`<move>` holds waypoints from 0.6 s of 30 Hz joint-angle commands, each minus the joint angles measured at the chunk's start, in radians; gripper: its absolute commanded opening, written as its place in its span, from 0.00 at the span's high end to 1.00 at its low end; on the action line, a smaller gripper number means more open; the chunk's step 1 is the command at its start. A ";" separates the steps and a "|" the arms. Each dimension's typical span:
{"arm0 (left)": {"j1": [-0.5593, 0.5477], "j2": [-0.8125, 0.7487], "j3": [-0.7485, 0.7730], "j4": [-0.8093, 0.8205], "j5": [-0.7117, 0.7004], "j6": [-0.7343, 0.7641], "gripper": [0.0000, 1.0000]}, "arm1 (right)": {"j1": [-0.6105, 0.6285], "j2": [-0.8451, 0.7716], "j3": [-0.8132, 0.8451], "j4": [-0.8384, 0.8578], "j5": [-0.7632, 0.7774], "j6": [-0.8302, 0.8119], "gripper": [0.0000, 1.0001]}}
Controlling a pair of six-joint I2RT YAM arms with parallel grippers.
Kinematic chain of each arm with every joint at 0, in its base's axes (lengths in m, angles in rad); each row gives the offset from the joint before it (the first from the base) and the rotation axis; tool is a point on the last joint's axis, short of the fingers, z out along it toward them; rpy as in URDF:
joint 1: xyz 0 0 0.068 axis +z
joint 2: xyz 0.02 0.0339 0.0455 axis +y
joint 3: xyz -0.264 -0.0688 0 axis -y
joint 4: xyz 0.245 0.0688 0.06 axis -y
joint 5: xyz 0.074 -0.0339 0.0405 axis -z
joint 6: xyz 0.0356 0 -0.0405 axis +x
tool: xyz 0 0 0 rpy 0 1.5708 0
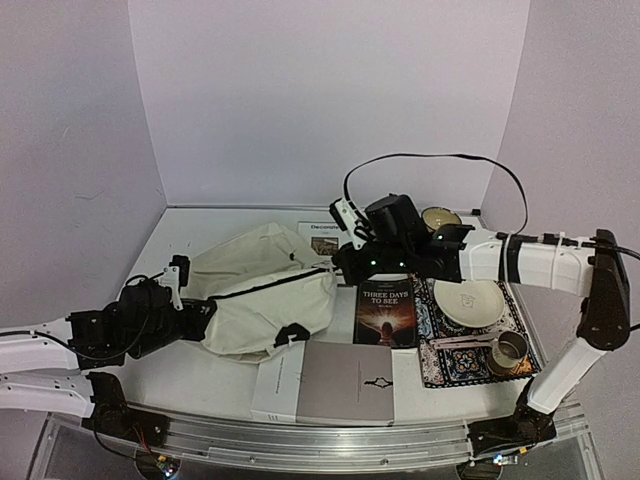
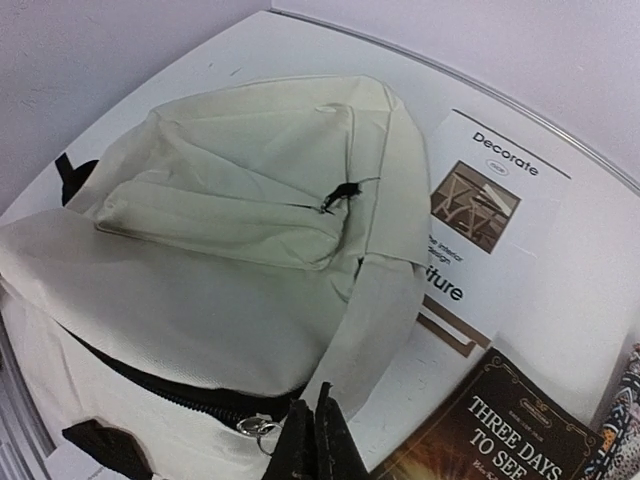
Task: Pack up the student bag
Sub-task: Unzip the largest pocket of the student bag, then hold the largest pocket of the student bag.
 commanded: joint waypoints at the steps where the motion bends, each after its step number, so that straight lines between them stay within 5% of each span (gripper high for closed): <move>1: 0.016 0.007 0.099 -0.098 -0.088 0.066 0.72 | 0.007 0.059 0.116 -0.003 -0.069 0.009 1.00; 5: 0.016 0.041 0.208 -0.077 0.004 0.224 0.41 | 0.032 0.085 0.173 0.010 -0.113 0.020 1.00; 9: 0.016 0.100 0.311 -0.074 0.100 0.343 0.25 | 0.054 0.083 0.202 0.014 -0.126 0.017 1.00; 18: 0.015 0.363 0.509 -0.048 0.263 0.498 0.18 | 0.086 0.068 0.212 0.014 -0.132 0.020 1.00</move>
